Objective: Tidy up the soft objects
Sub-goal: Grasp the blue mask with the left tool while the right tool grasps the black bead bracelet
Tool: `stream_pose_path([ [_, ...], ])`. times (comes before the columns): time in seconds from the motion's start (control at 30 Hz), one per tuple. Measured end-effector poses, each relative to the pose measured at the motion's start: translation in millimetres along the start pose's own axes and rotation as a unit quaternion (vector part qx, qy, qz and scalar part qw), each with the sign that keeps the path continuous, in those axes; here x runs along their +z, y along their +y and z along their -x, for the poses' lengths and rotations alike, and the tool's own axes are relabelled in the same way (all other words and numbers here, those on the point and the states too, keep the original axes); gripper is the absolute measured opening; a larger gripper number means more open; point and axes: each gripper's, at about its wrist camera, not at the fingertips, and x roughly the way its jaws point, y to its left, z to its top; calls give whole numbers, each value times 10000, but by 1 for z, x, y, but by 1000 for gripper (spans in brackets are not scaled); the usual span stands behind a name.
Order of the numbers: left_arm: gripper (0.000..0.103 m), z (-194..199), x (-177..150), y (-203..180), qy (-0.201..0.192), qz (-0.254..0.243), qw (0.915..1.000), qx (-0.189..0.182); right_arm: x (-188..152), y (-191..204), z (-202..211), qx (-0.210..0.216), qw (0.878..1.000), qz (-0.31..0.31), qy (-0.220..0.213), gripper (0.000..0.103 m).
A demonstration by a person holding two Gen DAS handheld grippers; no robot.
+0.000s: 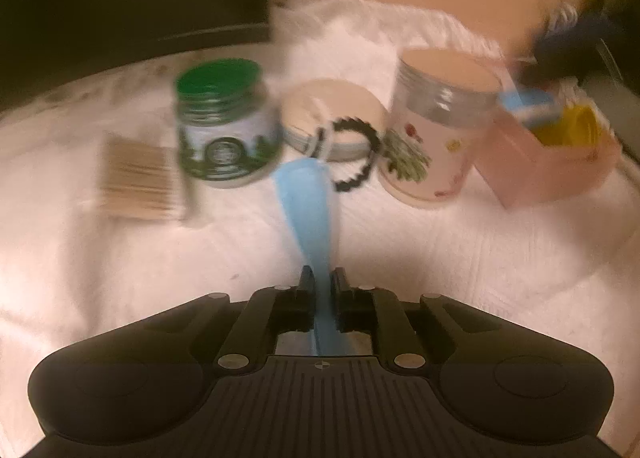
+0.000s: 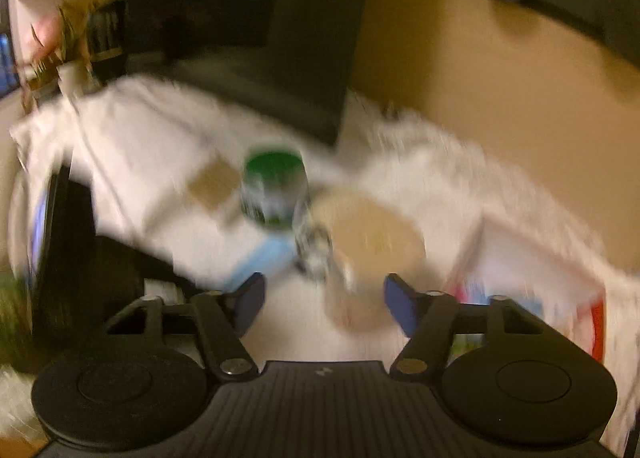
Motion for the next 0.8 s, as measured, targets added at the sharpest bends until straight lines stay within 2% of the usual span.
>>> stream_pose_path([
  [0.07,10,15,0,13,-201,247,9995,37,37,4,-17,140,9991,226,328,56],
  [0.13,10,32,4,28,-436,482,9979,68,67,12,-49,256,9947,473,875,35],
  [0.2,10,50,8,43,-676,618,9956,182,81,23,-82,237,9856,748,1497,29],
  [0.37,10,88,19,88,-1237,1109,9851,456,77,53,-151,-255,9494,1682,2640,29],
  [0.43,10,99,17,103,-1397,1306,9798,577,69,60,-170,-555,9365,1936,2870,29],
  [0.53,10,106,11,117,-1459,1532,9746,729,60,63,-190,-706,9269,2026,3081,28],
  [0.57,10,107,9,119,-1446,1577,9740,751,59,65,-194,-726,9261,2040,3090,25],
  [0.6,10,107,9,119,-1425,1598,9737,773,58,66,-197,-724,9257,2034,3105,16],
  [0.63,10,106,9,120,-1390,1605,9740,797,57,66,-199,-715,9264,1998,3110,12],
  [0.7,10,102,11,120,-1331,1579,9748,840,59,66,-198,-666,9326,1884,3007,7],
  [0.8,10,101,22,120,-1312,1484,9760,906,72,56,-171,-443,9506,1508,2678,7],
])
